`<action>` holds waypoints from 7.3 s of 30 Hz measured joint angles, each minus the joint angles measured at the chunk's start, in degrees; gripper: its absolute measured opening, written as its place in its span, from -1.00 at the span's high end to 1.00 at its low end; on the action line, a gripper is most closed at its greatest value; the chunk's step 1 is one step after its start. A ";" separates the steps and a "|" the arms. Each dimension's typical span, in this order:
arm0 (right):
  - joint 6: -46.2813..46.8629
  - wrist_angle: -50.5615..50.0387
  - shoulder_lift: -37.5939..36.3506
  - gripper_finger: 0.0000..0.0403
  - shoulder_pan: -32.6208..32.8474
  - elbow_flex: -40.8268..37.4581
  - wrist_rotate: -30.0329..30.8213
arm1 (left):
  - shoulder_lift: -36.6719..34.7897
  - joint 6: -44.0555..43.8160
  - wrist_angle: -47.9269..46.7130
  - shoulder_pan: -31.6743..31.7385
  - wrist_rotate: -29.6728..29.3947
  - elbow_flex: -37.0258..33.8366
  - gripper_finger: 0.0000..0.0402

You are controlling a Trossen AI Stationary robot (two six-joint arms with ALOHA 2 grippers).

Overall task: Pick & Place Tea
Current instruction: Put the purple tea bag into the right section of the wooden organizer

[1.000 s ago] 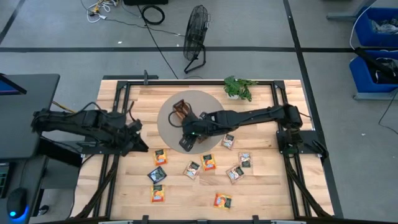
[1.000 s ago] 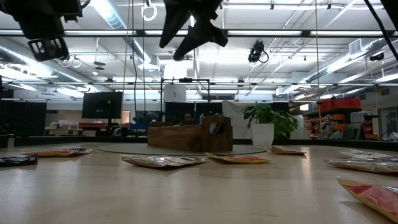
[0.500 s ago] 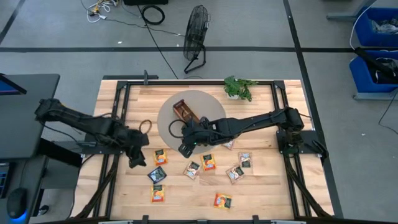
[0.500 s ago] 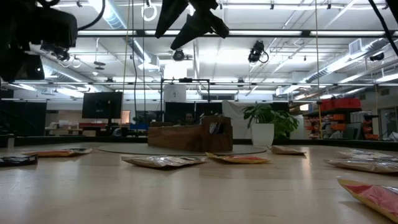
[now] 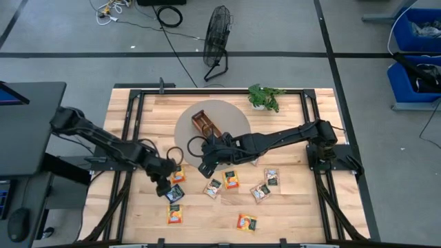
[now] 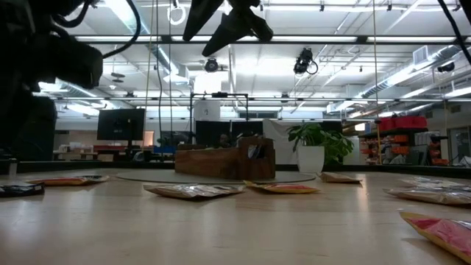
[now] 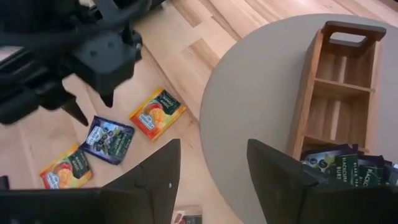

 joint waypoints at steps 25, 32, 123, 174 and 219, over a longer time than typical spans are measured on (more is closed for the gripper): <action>-0.79 -0.34 0.06 0.05 0.44 0.00 -0.57 | 12.21 -3.95 6.31 -4.61 0.51 0.11 0.16; -0.72 -0.30 0.07 0.05 0.44 0.00 -0.55 | 12.37 0.04 6.81 -4.04 -0.51 0.00 0.68; 10.66 2.99 -0.53 0.05 0.44 0.09 -11.96 | 11.43 18.40 5.92 -0.99 -19.66 8.32 0.99; 18.94 1.73 -2.40 0.86 -1.59 0.00 -28.06 | 2.38 22.92 3.05 -1.13 -29.62 20.24 1.00; 19.07 -8.93 -2.56 0.99 -2.08 0.00 -27.24 | 2.33 24.45 -3.18 -0.77 -30.27 23.37 0.28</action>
